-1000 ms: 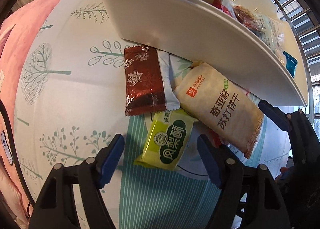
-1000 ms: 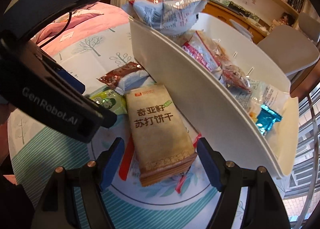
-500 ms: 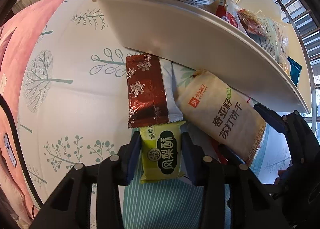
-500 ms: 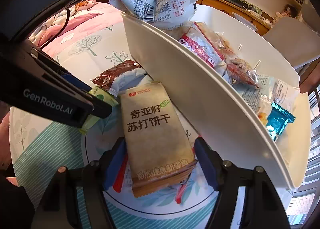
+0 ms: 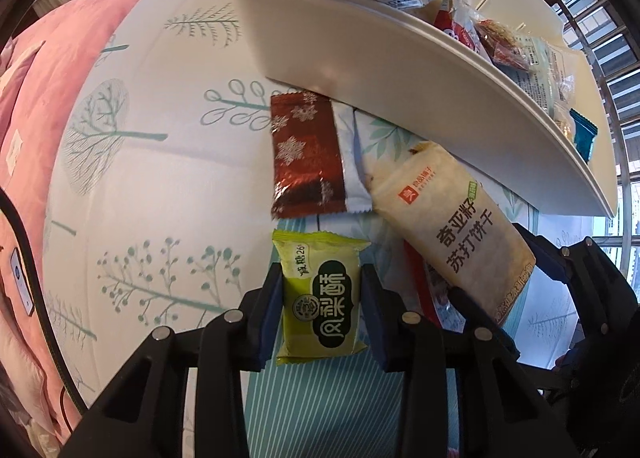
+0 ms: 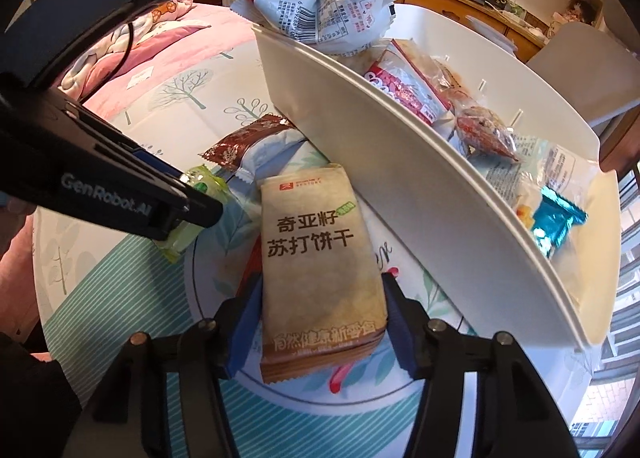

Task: Organize snacks
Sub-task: 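Grasp green pack with left tool while right tool grasps cracker pack, then carry green pack into basket with left tool while right tool carries cracker pack in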

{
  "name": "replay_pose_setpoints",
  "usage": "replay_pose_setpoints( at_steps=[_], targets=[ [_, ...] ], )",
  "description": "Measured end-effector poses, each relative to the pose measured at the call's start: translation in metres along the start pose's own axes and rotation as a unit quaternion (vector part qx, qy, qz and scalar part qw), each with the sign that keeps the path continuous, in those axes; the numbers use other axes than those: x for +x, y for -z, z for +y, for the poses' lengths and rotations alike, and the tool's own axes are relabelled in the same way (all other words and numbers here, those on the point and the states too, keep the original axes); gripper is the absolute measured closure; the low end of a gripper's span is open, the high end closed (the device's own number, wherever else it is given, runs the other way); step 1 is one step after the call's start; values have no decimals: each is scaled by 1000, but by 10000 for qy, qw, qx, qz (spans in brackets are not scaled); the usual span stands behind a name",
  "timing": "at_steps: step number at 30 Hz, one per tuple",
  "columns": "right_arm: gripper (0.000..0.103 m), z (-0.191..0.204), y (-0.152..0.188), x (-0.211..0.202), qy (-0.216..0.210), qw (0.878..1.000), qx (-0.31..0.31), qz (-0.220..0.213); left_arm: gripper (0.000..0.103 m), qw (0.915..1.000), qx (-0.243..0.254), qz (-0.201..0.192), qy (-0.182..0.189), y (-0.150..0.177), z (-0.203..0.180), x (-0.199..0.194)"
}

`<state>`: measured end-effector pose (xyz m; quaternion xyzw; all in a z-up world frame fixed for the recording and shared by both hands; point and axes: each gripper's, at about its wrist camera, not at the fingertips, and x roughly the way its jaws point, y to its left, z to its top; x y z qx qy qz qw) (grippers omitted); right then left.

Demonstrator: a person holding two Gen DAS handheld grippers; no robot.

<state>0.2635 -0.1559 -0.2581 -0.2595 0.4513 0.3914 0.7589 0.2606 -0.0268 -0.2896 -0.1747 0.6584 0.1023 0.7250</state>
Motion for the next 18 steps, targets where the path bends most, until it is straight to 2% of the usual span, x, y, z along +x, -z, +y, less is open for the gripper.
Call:
replay_pose_setpoints(
  at_steps=[11, 18],
  targets=[
    [46, 13, 9, -31, -73, 9999, 74, -81, 67, 9994, -199, -273, 77, 27, 19, -42],
    [46, 20, 6, -59, -231, 9991, 220, -296, 67, 9989, -228, -386, 147, 36, 26, -71]
  ],
)
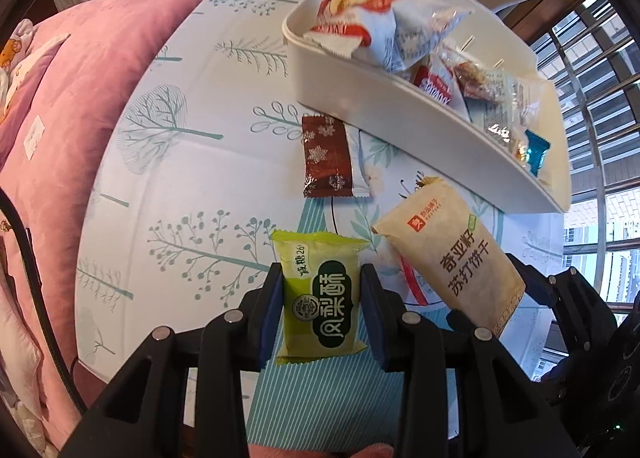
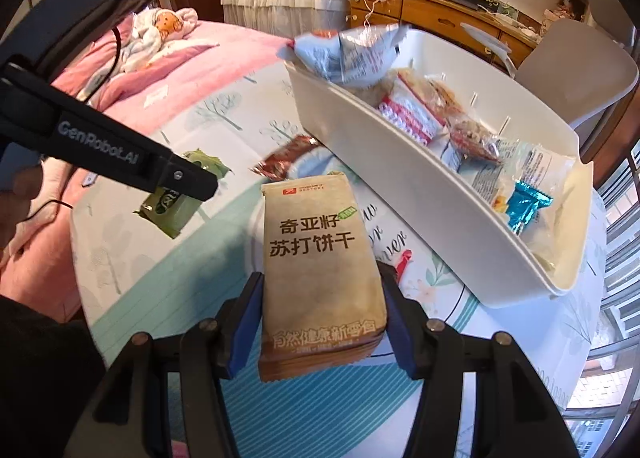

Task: Organize snacks
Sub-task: 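Carry green pack into basket with left tool while right tool carries cracker pack in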

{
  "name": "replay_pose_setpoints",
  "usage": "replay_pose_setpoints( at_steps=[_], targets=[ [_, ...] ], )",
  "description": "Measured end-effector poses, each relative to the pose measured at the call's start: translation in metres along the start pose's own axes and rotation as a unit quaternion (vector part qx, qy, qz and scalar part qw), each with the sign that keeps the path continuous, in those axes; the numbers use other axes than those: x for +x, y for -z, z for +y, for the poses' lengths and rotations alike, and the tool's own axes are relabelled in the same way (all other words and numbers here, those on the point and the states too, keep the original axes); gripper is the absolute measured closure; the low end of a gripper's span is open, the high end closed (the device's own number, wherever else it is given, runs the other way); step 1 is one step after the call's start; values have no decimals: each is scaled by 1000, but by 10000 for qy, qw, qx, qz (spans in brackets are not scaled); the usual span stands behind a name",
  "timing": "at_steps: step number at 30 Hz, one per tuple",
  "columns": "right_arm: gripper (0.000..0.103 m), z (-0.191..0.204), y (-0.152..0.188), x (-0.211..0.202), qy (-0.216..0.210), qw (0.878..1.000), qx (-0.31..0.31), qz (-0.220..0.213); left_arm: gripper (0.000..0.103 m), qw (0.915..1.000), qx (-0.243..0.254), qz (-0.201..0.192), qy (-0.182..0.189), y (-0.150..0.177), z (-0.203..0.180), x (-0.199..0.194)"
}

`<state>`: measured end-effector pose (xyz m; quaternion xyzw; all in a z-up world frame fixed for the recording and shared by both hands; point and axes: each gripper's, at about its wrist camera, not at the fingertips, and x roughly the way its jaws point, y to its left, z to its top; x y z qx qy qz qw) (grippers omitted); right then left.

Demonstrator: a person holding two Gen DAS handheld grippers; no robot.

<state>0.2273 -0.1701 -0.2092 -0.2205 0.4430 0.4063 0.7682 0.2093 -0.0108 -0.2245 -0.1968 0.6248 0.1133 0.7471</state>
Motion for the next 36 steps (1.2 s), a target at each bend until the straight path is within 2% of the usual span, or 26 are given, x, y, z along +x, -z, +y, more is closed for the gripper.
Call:
replay_pose_setpoints(
  at_steps=[8, 12, 23, 30, 36],
  targets=[
    [46, 1, -16, -30, -45, 9991, 258, -331, 67, 9992, 361, -77, 171, -18, -9, -35],
    [46, -4, -26, -42, 113, 9978, 421, -497, 67, 9981, 513, -25, 353, -28, -13, -47],
    [46, -35, -51, -58, 613, 9907, 934, -773, 67, 9915, 1218, 44, 464, -67, -44, -76],
    [46, -60, -62, -61, 921, 9837, 1291, -847, 67, 9879, 1418, 157, 602, -101, -63, -76],
    [46, -78, -68, -57, 1187, 9784, 1489, -805, 67, 9836, 1554, 390, 829, -131, -85, -57]
  ],
)
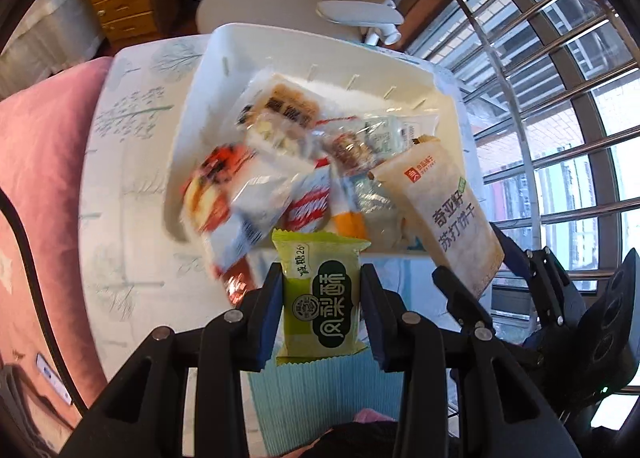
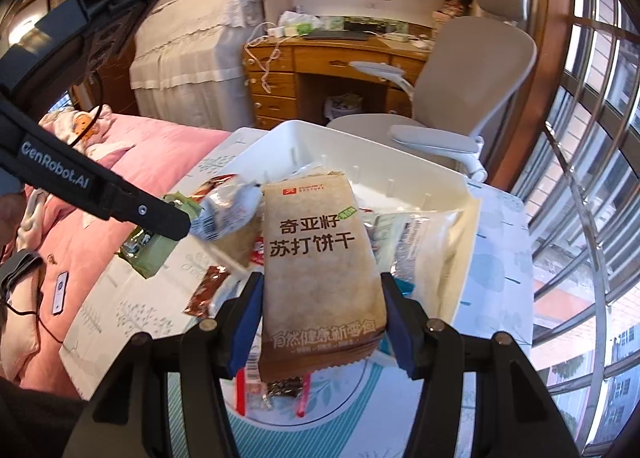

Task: Organize snacks
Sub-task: 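Carry green pack into basket with left tool while right tool carries cracker pack in, then withdraw both open tools from the basket toward the last two snacks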

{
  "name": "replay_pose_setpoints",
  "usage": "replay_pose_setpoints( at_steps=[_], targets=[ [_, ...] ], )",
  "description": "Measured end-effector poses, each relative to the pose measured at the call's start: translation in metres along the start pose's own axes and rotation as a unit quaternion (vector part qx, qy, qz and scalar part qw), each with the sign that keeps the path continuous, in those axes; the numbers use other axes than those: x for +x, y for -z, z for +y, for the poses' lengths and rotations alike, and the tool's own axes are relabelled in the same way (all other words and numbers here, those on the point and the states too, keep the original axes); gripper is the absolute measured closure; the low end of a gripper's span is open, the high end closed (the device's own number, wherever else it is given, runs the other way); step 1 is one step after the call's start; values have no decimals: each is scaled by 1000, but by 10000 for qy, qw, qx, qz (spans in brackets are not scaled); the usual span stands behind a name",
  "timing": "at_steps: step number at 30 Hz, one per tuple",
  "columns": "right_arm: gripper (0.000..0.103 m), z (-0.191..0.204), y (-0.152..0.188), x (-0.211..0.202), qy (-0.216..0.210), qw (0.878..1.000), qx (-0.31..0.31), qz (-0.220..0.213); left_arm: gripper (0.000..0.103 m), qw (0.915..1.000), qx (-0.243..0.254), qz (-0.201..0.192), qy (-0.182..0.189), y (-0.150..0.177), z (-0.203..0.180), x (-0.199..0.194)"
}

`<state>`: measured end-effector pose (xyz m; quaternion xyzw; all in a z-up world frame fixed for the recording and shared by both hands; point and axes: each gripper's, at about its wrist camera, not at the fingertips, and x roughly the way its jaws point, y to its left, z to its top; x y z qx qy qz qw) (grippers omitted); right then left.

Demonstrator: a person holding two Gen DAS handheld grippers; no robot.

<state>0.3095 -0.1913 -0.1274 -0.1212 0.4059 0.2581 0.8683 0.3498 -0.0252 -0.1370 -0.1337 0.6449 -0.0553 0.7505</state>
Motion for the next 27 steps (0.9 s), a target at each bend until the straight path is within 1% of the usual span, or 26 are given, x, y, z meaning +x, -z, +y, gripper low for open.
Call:
replay_pose_setpoints(
  at_steps=[3, 6, 10, 12, 13, 14, 17, 23, 27],
  targets=[
    [46, -6, -4, 5, 113, 9999, 90, 24, 67, 9999, 108, -12, -50, -14, -5, 8],
    [46, -15, -7, 12, 187, 9994, 258, 101, 67, 9999, 133, -2, 50, -28, -9, 17],
    [46, -28, -7, 23, 329, 9975, 583, 209, 67, 9998, 170, 51, 95, -40, -13, 29],
    [46, -33, -7, 29, 333, 9965, 707, 283, 59, 9998, 133, 75, 88, -44, -13, 32],
    [46, -36, -6, 29, 320, 9961, 769, 288, 42, 9998, 102, 85, 119, -44, -12, 31],
    [46, -38, -6, 30, 282, 9955, 852, 314, 30, 9998, 71, 70, 151, -44, -11, 29],
    [45, -41, -7, 29, 279, 9944, 942, 380, 29, 9999, 83, -15, 123, -43, -11, 20],
    [45, -39, -7, 19, 238, 9943, 983, 348, 29, 9998, 26, -167, 60, -35, -9, -2],
    [45, -38, -4, 10, 69, 9926, 1149, 387, 29, 9997, 6, -248, 48, -23, -5, -17]
  ],
)
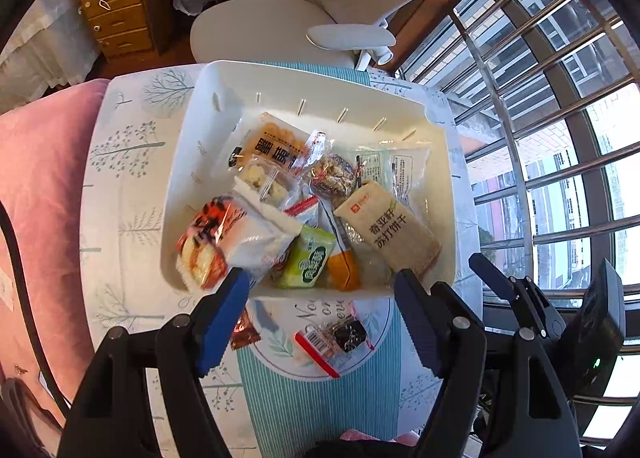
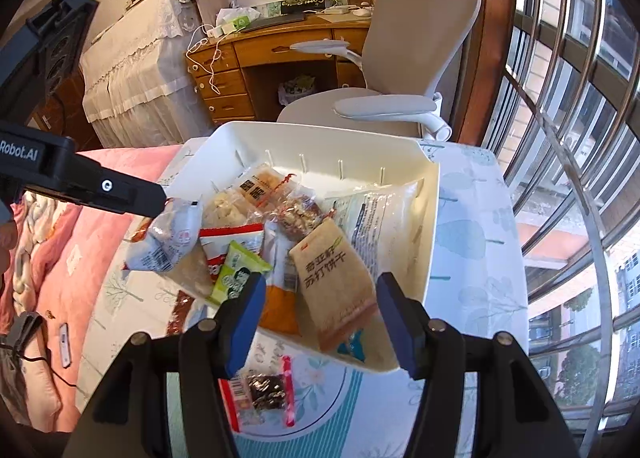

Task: Organize snacks
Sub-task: 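Withdraw both open tools from the basket toward the last two snacks, then grasp clear red-strip bag with right tool while left tool approaches brown wrapper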

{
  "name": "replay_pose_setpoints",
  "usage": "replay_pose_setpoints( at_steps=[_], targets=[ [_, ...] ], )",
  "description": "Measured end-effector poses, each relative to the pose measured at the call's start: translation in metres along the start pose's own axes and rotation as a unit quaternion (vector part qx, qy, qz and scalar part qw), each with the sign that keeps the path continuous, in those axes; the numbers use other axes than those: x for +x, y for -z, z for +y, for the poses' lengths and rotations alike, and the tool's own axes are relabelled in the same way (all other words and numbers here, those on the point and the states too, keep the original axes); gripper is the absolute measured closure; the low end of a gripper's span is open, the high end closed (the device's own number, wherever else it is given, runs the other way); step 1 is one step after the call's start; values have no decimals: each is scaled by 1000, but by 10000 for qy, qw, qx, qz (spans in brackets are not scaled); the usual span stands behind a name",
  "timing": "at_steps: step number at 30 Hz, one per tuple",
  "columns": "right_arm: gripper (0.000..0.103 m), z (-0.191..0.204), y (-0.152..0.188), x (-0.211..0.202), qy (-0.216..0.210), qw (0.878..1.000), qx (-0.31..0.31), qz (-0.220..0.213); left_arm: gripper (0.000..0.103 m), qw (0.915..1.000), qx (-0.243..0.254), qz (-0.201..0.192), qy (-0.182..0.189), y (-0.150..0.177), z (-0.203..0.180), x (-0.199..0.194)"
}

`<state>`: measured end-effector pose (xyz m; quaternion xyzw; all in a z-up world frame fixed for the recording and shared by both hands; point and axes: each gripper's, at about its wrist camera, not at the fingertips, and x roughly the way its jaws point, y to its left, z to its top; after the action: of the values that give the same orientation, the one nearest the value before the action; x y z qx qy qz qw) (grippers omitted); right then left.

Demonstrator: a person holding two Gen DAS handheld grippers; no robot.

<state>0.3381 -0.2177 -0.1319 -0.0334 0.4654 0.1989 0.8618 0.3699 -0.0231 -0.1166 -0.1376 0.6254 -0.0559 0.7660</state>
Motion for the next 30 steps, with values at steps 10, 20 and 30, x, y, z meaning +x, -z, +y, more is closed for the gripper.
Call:
replay_pose_setpoints(
  at_steps=[10, 20, 30],
  targets=[
    [45, -6, 20, -23, -141, 9967, 715, 367, 29, 10000, -56, -56, -32, 47, 15, -25],
    [45, -20, 49, -17, -383, 9686, 2151, 1189, 27, 9993, -333, 51, -174, 93, 52, -19],
    [45, -25, 80, 14, -434, 9141, 3532, 1945, 27, 9976, -664, 140, -107, 113, 81, 10]
  ],
)
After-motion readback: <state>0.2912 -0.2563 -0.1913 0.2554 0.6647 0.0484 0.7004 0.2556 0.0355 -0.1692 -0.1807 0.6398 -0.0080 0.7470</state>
